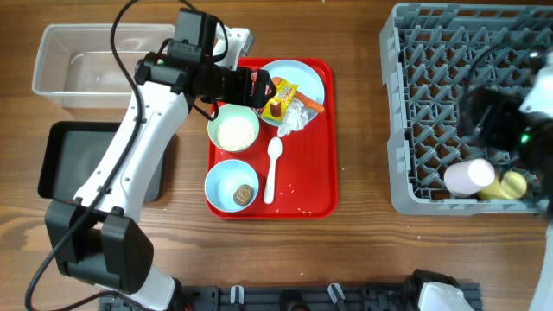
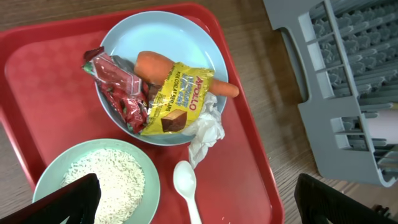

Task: Sort waste into correct bins and load items into the dishwasher rack
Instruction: 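Place the yellow cup in the dish rack with the right gripper, then reach the right gripper to the white spoon and grasp it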

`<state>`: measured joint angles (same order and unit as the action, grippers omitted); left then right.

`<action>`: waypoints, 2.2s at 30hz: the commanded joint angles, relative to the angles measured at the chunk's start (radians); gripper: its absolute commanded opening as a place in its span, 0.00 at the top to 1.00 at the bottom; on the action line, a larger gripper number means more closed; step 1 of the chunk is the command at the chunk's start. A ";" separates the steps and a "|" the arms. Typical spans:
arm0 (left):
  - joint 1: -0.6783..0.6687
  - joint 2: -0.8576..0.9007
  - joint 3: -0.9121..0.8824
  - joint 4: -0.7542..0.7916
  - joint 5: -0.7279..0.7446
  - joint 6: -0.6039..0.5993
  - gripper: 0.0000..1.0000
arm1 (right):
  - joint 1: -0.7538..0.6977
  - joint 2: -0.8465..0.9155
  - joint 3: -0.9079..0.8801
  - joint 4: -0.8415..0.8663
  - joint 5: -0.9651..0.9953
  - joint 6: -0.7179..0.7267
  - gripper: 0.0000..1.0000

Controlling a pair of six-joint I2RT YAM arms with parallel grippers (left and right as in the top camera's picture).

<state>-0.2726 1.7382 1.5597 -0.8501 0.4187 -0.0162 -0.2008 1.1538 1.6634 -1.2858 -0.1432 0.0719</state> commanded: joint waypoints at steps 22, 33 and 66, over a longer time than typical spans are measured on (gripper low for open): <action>0.001 0.013 0.002 -0.037 -0.267 0.038 0.00 | 0.620 0.282 -0.147 0.195 0.004 0.198 0.00; 0.000 0.013 0.002 -0.032 -0.218 0.031 0.00 | 0.620 0.443 -0.147 0.318 -0.107 0.237 0.00; 0.266 -0.010 0.004 -0.102 -0.215 -0.280 0.00 | 0.869 0.961 -0.156 0.414 -0.147 0.586 0.48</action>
<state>-0.0071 1.7393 1.5597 -0.9504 0.1951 -0.2882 0.6724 2.0861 1.4948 -0.8856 -0.2947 0.6209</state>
